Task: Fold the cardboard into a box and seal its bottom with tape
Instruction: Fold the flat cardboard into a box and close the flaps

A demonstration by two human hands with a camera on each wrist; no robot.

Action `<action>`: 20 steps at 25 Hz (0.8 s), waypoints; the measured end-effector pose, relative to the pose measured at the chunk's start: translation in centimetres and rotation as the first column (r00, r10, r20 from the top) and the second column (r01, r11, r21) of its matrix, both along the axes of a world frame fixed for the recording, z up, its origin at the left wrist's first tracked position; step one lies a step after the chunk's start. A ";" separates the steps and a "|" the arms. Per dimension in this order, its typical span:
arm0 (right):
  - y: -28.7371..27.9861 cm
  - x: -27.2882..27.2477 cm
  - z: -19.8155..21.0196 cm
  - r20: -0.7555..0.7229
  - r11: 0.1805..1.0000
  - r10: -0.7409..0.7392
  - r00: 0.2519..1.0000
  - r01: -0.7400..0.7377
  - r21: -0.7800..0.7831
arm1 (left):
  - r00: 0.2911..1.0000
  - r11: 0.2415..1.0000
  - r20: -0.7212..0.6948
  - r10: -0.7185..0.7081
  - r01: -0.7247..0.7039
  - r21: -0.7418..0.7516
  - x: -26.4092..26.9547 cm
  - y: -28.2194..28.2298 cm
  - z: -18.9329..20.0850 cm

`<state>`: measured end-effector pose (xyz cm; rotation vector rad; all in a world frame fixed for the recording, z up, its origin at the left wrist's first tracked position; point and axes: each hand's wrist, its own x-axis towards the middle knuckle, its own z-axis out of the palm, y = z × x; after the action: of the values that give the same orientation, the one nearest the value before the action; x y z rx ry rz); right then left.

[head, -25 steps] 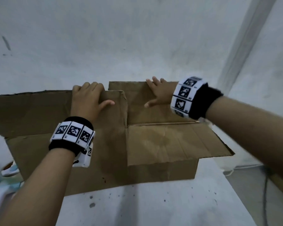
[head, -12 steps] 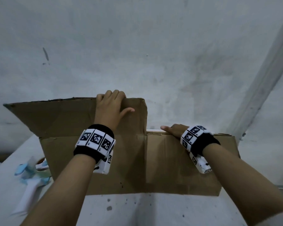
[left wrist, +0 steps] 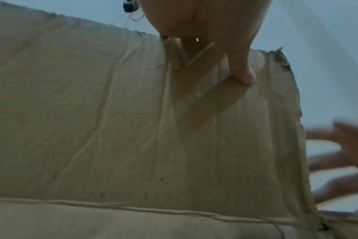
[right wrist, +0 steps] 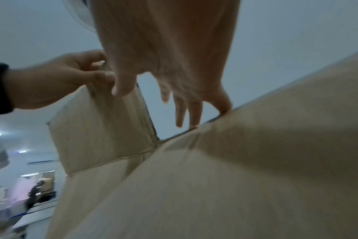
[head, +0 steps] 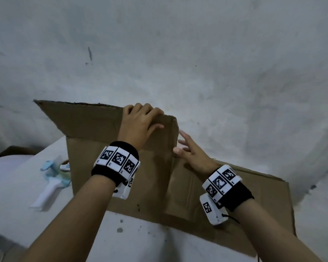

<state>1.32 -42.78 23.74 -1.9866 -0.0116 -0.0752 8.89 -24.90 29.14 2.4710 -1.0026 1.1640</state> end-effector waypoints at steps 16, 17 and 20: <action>1.6 -0.4 4.0 0.603 0.964 0.147 0.784 0.025 -0.266 | 0.530 0.975 -0.845 -0.074 -0.138 -0.172 -4.0 3.1 7.4; 1.5 -0.5 3.8 0.611 0.963 0.147 0.778 0.027 -0.267 | 0.503 0.985 -0.864 -0.028 -0.133 -0.109 -3.9 3.2 7.6; 1.3 -0.2 3.7 0.642 0.975 0.102 0.760 0.053 -0.218 | 0.520 0.989 -0.854 0.009 -0.129 -0.068 -3.3 3.4 7.6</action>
<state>1.15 -41.49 27.43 -2.0875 -0.5229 -0.7842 5.58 -21.50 36.70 2.4748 -0.4852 -0.1084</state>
